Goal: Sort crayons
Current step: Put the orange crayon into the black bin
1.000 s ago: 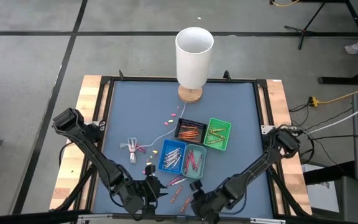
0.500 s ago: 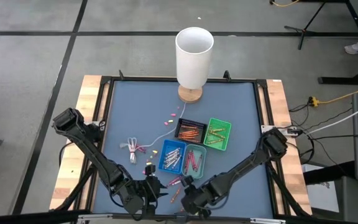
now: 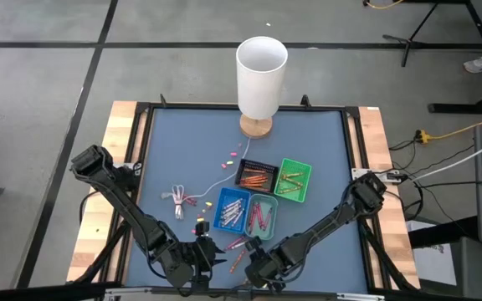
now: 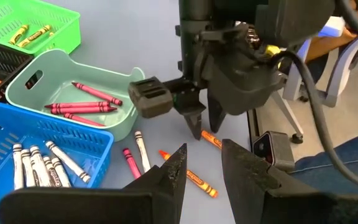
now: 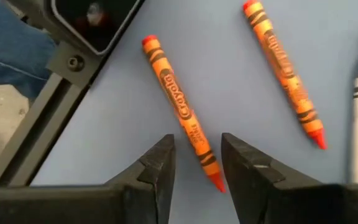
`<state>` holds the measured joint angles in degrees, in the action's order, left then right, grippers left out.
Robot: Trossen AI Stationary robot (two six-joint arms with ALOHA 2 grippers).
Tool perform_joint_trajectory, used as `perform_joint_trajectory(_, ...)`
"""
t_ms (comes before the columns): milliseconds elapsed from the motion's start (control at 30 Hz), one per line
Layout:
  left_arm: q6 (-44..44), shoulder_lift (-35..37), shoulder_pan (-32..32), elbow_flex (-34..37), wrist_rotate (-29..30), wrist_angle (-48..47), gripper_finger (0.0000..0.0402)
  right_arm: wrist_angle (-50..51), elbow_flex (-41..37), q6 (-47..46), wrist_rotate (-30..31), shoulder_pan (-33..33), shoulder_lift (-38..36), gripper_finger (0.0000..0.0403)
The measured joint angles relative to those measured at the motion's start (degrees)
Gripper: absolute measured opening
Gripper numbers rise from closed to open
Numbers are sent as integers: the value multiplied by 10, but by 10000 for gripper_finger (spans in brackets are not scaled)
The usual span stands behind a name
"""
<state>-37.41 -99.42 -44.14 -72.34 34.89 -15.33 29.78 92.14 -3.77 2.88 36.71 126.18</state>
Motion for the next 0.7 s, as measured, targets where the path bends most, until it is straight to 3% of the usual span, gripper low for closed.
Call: perform_joint_trajectory(700, 0, 0, 0, 0, 0, 4, 85, 4, 0, -5, 10, 0, 2, 118)
